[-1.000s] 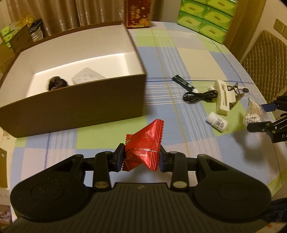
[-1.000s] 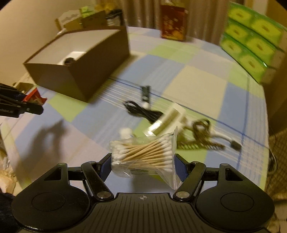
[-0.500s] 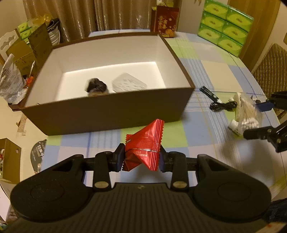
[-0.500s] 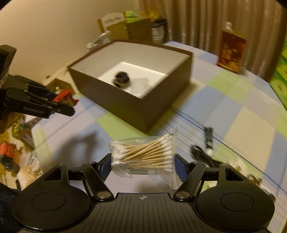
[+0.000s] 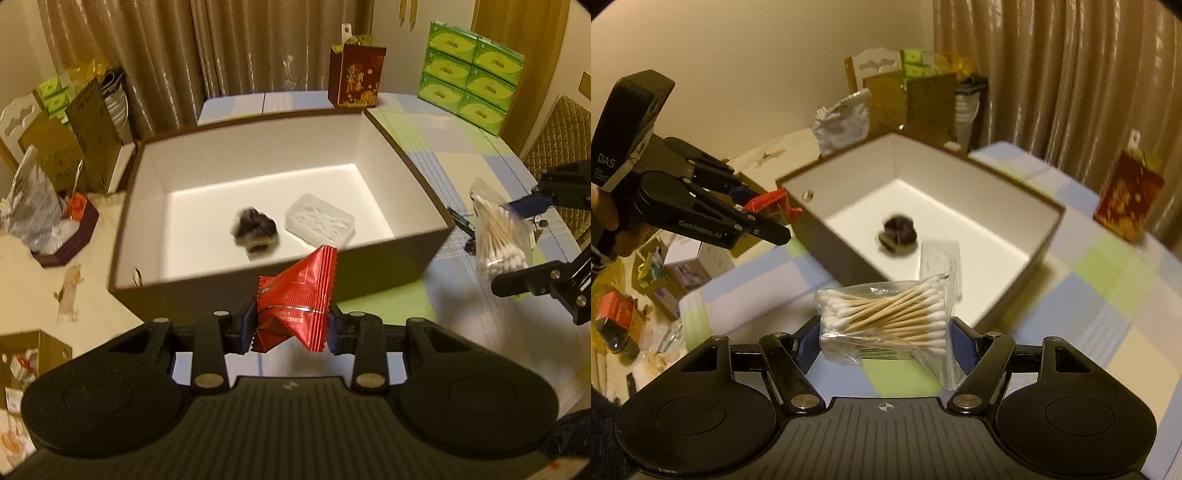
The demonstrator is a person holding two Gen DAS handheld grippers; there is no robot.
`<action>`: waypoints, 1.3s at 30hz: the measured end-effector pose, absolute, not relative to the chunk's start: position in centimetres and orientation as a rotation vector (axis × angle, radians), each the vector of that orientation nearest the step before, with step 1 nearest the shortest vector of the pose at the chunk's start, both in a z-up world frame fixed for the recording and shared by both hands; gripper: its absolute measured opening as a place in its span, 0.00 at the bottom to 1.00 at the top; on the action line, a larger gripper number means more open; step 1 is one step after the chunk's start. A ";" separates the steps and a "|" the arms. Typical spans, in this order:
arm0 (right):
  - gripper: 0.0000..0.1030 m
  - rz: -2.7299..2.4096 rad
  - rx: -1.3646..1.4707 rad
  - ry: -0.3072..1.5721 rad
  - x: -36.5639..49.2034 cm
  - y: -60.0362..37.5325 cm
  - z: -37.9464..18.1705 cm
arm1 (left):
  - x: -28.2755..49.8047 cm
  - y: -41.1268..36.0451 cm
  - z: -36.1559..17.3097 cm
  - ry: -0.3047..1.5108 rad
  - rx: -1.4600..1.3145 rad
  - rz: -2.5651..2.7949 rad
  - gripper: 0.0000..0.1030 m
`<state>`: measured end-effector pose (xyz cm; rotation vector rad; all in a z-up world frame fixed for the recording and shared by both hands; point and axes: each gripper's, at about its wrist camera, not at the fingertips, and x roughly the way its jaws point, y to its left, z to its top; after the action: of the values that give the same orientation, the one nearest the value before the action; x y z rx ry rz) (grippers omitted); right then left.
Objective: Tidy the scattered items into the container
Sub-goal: 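Lift the red packet and cotton-swab bag and carry them over the brown box, then lower both items into the box and open both grippers to release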
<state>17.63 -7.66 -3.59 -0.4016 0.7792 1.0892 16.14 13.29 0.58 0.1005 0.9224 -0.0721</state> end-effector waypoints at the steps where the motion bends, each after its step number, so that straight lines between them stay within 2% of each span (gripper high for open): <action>1: 0.66 1.087 -0.403 0.771 17.8 -7.1 -3.4 | 16.5 13.7 0.8 0.916 0.108 -0.076 0.31; 15: 0.66 1.059 -0.371 0.789 22.7 -0.6 -3.1 | 21.6 17.2 1.9 0.896 0.233 -0.143 0.31; 30: 0.66 1.066 -0.406 0.869 26.9 3.6 -5.4 | 26.3 19.8 -0.6 0.972 0.288 -0.210 0.31; 39: 0.66 1.098 -0.424 0.974 29.4 5.9 -7.9 | 29.4 20.6 -3.2 1.081 0.300 -0.242 0.31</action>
<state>29.35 5.94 -7.89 -0.4244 0.9740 1.0976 29.36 20.61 -3.16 0.2996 1.0813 -0.2420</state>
